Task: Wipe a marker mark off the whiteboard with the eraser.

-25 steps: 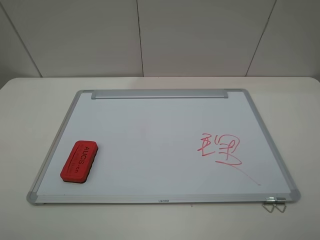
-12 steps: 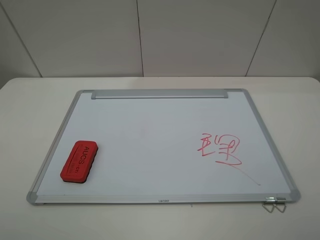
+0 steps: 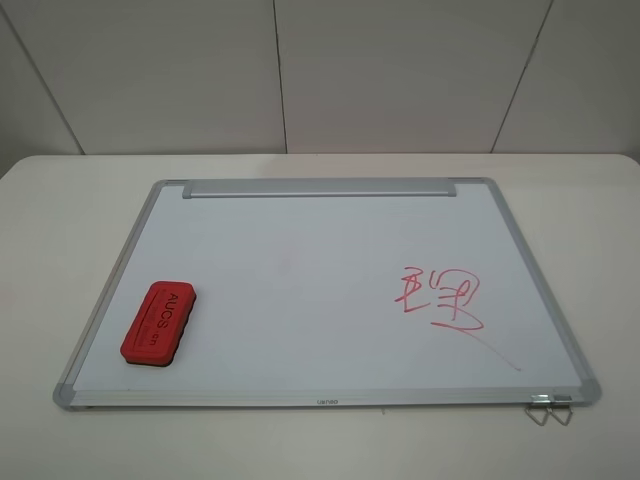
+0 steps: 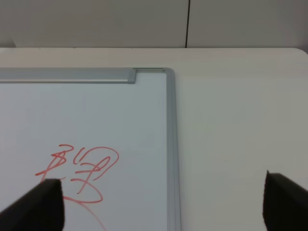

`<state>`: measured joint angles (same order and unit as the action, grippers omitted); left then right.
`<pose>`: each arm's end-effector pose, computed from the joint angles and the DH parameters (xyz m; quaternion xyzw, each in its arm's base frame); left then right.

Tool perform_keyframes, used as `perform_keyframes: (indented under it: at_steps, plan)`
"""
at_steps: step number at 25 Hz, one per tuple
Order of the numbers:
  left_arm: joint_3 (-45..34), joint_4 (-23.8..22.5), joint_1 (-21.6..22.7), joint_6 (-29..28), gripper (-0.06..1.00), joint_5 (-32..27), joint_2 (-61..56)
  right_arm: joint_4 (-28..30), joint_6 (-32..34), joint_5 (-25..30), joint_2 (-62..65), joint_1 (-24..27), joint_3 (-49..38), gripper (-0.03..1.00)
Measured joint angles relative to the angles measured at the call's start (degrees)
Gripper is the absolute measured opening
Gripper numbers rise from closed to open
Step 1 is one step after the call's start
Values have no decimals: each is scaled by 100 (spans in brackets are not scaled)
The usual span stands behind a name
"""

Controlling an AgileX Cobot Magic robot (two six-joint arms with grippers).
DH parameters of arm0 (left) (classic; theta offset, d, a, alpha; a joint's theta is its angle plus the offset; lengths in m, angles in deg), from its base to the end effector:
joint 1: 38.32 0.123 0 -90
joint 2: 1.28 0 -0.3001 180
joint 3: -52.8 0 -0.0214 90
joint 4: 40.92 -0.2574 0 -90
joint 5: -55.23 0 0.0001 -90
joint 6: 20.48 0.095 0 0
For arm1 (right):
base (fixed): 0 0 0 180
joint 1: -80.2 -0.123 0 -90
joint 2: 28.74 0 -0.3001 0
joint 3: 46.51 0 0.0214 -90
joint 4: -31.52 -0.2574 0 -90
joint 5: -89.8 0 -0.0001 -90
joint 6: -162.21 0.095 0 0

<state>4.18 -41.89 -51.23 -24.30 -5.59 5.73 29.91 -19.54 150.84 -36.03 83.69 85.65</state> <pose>-0.0118 0.0042 0.2802 0.0670 0.8474 -0.0682 0.5222 -0.0134 0.0032 0.2838 0.0122 0.8487 -0.0101 0.5287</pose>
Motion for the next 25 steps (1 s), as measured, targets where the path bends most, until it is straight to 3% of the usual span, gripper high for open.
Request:
perform_keyframes:
  at_steps: [10,25]
  plan:
    - [0,97,1197,4,77,0,0,0,0,0,0,0,0,71]
    - [0,127,1259,6,77,0,0,0,0,0,0,0,0,71]
